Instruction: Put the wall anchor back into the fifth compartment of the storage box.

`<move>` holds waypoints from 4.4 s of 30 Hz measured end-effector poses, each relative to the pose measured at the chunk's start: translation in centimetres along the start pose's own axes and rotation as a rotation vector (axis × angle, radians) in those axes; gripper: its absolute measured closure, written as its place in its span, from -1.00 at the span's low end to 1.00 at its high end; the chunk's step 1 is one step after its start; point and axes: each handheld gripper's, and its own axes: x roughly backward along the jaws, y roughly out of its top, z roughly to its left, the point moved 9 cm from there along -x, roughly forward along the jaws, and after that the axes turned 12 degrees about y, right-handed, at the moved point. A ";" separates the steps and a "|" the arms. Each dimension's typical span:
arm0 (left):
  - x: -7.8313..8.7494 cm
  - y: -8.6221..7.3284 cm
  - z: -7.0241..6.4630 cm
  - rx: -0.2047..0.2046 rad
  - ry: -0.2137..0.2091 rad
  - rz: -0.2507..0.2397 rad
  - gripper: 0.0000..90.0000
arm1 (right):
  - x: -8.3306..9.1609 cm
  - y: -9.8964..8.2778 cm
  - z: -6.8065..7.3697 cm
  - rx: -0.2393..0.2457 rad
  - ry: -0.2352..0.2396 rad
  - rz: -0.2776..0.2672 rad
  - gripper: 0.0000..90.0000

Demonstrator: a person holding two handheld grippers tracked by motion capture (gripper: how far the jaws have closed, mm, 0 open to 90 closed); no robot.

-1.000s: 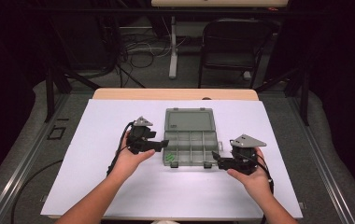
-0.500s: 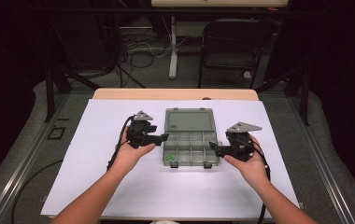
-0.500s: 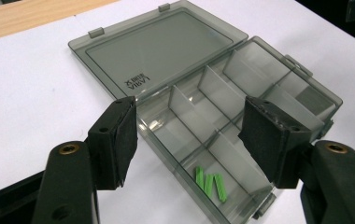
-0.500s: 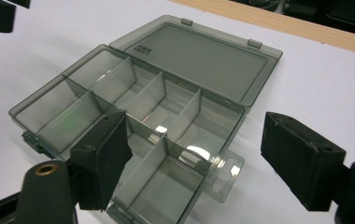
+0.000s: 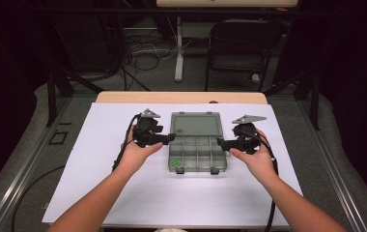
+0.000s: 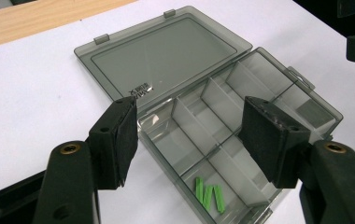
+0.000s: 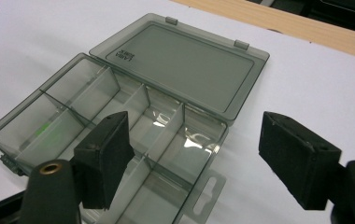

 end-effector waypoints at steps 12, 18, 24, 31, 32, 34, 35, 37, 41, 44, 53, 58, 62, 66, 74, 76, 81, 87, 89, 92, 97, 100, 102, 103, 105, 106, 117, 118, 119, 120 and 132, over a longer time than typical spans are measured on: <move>-0.9 0.7 0.6 0.012 0.007 0.023 -0.19 | -0.8 1.9 -0.4 0.017 -0.009 0.020 -0.39; -1.2 1.0 1.3 0.029 0.018 0.032 -0.19 | -1.6 2.4 -1.1 -0.005 -0.009 0.045 -0.39; -1.6 1.4 1.6 0.047 0.026 0.043 -0.19 | -2.4 3.1 -1.7 -0.005 -0.027 0.068 -0.39; -2.5 1.4 2.1 0.063 0.045 0.061 -0.18 | -3.3 3.6 -2.0 -0.018 -0.033 0.076 -0.39; -2.6 1.4 2.2 0.065 0.049 0.062 -0.19 | -3.4 3.6 -2.1 -0.024 -0.033 0.077 -0.39; -2.9 1.5 2.4 0.071 0.053 0.063 -0.19 | -3.7 3.7 -2.4 -0.037 -0.031 0.074 -0.39; -3.0 1.6 2.4 0.080 0.054 0.065 -0.18 | -3.8 3.7 -2.6 -0.040 -0.030 0.074 -0.39; -3.1 1.7 2.6 0.082 0.053 0.067 -0.18 | -4.0 3.6 -2.9 -0.050 -0.040 0.081 -0.39; -3.5 2.0 2.8 0.089 0.064 0.068 -0.18 | -4.5 3.6 -3.3 -0.065 -0.046 0.081 -0.39; -3.8 2.2 2.9 0.091 0.063 0.069 -0.18 | -4.8 3.6 -3.5 -0.072 -0.046 0.080 -0.39; -5.2 2.1 3.4 0.113 0.067 0.087 -0.17 | -5.6 3.5 -4.5 -0.084 -0.062 0.077 -0.36; -6.0 2.1 3.6 0.135 0.067 0.086 -0.17 | -6.2 3.2 -5.1 -0.097 -0.063 0.079 -0.29; -6.7 2.0 3.8 0.148 0.075 0.092 -0.16 | -6.7 3.0 -5.4 -0.114 -0.059 0.080 -0.28; -7.3 1.7 3.9 0.151 0.080 0.105 -0.15 | -7.1 2.9 -5.8 -0.108 -0.076 0.083 -0.29; -8.2 1.5 3.8 0.160 0.082 0.107 -0.16 | -7.7 2.4 -6.3 -0.110 -0.086 0.097 -0.29; -8.4 1.3 3.8 0.161 0.083 0.111 -0.16 | -7.9 2.4 -6.3 -0.123 -0.084 0.094 -0.29; -8.9 1.0 3.7 0.156 0.090 0.125 -0.16 | -8.2 2.0 -6.4 -0.134 -0.077 0.105 -0.28; -9.3 0.8 3.5 0.171 0.081 0.133 -0.21 | -8.9 1.5 -6.3 -0.136 -0.059 0.120 -0.26; -9.4 0.8 3.4 0.174 0.075 0.134 -0.22 | -9.0 1.4 -6.2 -0.136 -0.060 0.125 -0.25; -9.6 0.7 3.3 0.173 0.065 0.140 -0.23 | -9.2 1.4 -6.2 -0.138 -0.056 0.122 -0.24; -10.0 0.5 3.0 0.176 0.060 0.149 -0.25 | -9.3 1.3 -6.0 -0.138 -0.042 0.125 -0.23; -10.2 0.3 2.8 0.181 0.049 0.159 -0.28 | -9.4 1.1 -5.9 -0.130 -0.041 0.124 -0.22; -10.4 0.3 2.7 0.183 0.045 0.164 -0.29 | -9.4 1.0 -6.0 -0.128 -0.043 0.118 -0.21; -10.4 0.2 2.7 0.180 0.046 0.167 -0.30 | -9.4 0.9 -6.0 -0.135 -0.044 0.120 -0.21; -10.5 0.2 2.7 0.186 0.041 0.171 -0.30 | -9.5 0.8 -6.1 -0.138 -0.044 0.122 -0.20; -10.6 0.2 2.7 0.191 0.039 0.171 -0.30 | -9.5 0.8 -6.1 -0.138 -0.040 0.111 -0.20; -11.4 -0.5 2.3 0.191 0.038 0.198 -0.28 | -9.7 0.2 -6.5 -0.155 -0.036 0.124 -0.20; -11.5 -0.6 2.2 0.193 0.038 0.197 -0.28 | -9.8 0.2 -6.5 -0.156 -0.039 0.116 -0.20; -11.5 -0.6 2.2 0.190 0.033 0.199 -0.28 | -9.9 0.2 -6.5 -0.159 -0.035 0.114 -0.20; -11.6 -0.6 2.1 0.194 0.029 0.200 -0.27 | -9.9 0.2 -6.5 -0.160 -0.034 0.118 -0.20; -11.8 -0.8 2.2 0.214 0.022 0.198 -0.27 | -10.5 -0.1 -6.2 -0.178 -0.010 0.122 -0.21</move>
